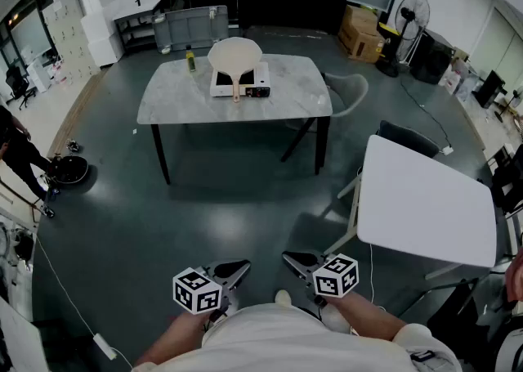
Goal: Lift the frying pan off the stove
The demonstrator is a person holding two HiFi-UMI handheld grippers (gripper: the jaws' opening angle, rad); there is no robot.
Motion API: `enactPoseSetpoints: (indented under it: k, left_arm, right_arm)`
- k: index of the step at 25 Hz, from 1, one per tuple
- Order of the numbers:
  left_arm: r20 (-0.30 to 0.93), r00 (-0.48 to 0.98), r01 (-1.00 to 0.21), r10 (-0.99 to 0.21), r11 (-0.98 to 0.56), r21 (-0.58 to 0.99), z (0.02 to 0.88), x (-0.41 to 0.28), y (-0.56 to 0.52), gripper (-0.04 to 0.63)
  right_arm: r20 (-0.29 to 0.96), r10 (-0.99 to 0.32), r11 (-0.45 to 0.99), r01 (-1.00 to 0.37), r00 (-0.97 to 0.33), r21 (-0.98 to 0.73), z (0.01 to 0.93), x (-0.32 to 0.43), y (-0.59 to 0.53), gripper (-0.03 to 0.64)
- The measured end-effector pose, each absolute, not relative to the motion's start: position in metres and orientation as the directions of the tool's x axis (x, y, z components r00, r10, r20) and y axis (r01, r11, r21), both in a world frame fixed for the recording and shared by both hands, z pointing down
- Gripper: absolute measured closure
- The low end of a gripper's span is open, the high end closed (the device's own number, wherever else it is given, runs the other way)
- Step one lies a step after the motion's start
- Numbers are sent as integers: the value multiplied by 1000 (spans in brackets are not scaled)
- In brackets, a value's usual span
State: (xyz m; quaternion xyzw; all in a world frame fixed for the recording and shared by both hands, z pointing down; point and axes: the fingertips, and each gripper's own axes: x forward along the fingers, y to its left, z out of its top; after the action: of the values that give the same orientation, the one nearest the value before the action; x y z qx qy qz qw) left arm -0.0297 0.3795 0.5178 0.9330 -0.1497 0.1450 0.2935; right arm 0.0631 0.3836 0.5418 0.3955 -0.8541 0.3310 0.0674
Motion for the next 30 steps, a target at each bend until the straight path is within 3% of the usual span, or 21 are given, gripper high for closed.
enactPoseSetpoints:
  k: [6,10,18,22,24,30]
  left_arm:
    - [326,920,-357,-217,-808,470,506,71,342,575]
    - [343,911,-381,-229,-787,485,508,95,325,575]
    - [310,913,-397,-264,-745,536,521,84,222,574]
    - [290,923,-375,-251,-755,539,505,65,151,572]
    - [278,927,-367,-251,-760,537,497,52,115,566]
    - [277,934,-349,-224,-731,586,506,21,19,487]
  right_arm:
    - [383,-644,455,-734,-662,-504,556,155,354,614]
    - [386,-635,445,-725,-670,-526,566,184,327,614]
    - [379,-620,421,-699,-687,-578,575,184,231,606]
    - [381,-628,367,-689,-679,-625,564,172,164,518]
    - [386,-625,368,-692,-679,-621,556,166,120,505]
    - [379,-642,321,-682,-667,-656,542,151,4,440]
